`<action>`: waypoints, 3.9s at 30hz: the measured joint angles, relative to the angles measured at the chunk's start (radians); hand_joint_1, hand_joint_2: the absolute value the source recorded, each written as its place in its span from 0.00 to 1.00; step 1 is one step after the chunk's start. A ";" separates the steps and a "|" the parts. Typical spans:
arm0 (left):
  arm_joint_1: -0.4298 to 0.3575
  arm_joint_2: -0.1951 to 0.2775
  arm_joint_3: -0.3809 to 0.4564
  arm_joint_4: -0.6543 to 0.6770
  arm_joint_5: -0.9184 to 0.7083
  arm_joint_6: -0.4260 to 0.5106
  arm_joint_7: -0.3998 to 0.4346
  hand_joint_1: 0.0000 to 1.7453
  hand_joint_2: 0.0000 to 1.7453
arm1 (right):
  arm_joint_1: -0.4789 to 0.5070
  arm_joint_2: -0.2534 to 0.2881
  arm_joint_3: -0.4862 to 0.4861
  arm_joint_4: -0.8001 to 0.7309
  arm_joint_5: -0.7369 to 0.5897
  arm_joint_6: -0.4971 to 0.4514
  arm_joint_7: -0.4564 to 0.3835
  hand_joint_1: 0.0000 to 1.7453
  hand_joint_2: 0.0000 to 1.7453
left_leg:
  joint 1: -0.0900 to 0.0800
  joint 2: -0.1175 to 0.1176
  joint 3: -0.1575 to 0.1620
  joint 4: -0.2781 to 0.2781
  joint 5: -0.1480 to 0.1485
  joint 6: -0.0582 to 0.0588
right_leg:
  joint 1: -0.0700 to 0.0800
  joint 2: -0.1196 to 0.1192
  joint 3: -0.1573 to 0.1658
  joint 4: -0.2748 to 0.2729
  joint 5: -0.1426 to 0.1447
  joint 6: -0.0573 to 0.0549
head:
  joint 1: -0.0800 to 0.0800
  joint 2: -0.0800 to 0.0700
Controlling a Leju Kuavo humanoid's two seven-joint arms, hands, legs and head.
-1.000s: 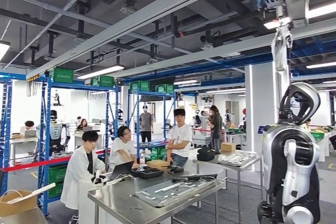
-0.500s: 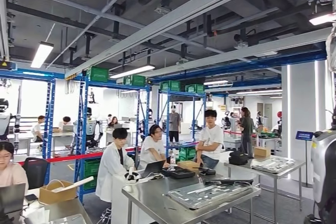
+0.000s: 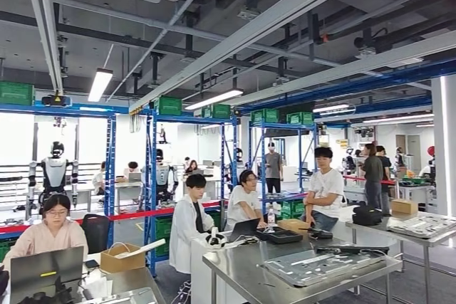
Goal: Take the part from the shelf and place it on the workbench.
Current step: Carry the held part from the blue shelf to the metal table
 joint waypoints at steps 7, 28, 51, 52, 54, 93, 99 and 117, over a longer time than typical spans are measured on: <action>-0.005 -0.003 0.000 0.000 -0.006 0.000 -0.016 0.00 1.00 | -0.007 -0.003 0.000 0.000 -0.017 0.000 0.005 1.00 1.00 | -0.011 0.034 0.093 -0.192 0.066 0.030 | 0.002 -0.037 0.006 0.014 -0.021 0.039 | -0.001 0.000; -0.006 -0.010 0.000 0.000 -0.009 0.000 -0.018 0.00 1.00 | -0.006 -0.006 -0.001 0.001 -0.024 -0.006 0.012 1.00 1.00 | -0.013 -0.014 -0.027 0.052 -0.052 0.014 | 0.003 0.024 -0.018 0.004 0.012 -0.005 | -0.001 0.000; -0.009 -0.017 0.000 0.000 -0.010 -0.001 -0.028 0.00 1.00 | -0.010 -0.008 -0.003 0.002 -0.040 -0.002 0.021 1.00 1.00 | -0.022 -0.013 0.099 -0.186 0.059 0.047 | 0.016 0.051 -0.032 0.032 0.003 0.007 | -0.002 0.000; -0.008 -0.017 0.000 0.000 -0.010 -0.001 -0.028 0.00 1.00 | -0.011 -0.008 -0.003 0.002 -0.040 -0.002 0.021 1.00 1.00 | -0.021 -0.014 0.098 -0.188 0.060 0.043 | 0.014 0.050 -0.031 0.025 0.005 0.006 | -0.002 0.000; -0.007 -0.017 0.000 0.000 -0.011 -0.001 -0.028 0.00 1.00 | -0.014 -0.007 -0.003 0.002 -0.040 -0.002 0.021 1.00 1.00 | -0.021 -0.012 0.090 -0.172 0.043 0.035 | 0.008 0.046 -0.026 0.011 0.012 0.001 | -0.002 0.000; -0.008 -0.019 0.000 0.000 -0.008 -0.004 -0.030 0.00 1.00 | -0.021 0.003 -0.003 0.001 -0.041 0.000 0.021 1.00 1.00 | 0.006 -0.002 0.040 -0.071 0.032 -0.001 | 0.002 0.040 -0.018 0.010 0.006 0.007 | -0.003 0.000; -0.009 -0.019 0.000 0.000 -0.008 -0.004 -0.031 0.00 1.00 | -0.022 0.003 -0.003 -0.001 -0.041 0.000 0.021 1.00 1.00 | -0.001 -0.001 0.094 -0.177 0.051 0.031 | -0.001 0.041 -0.019 0.034 -0.019 0.039 | -0.003 0.000; -0.012 -0.021 0.000 0.000 -0.005 -0.006 -0.033 0.00 1.00 | -0.024 0.007 -0.005 -0.005 -0.043 0.002 0.021 1.00 1.00 | -0.012 -0.006 0.100 -0.100 -0.034 0.026 | 0.010 0.042 -0.038 0.007 0.024 -0.008 | -0.003 0.000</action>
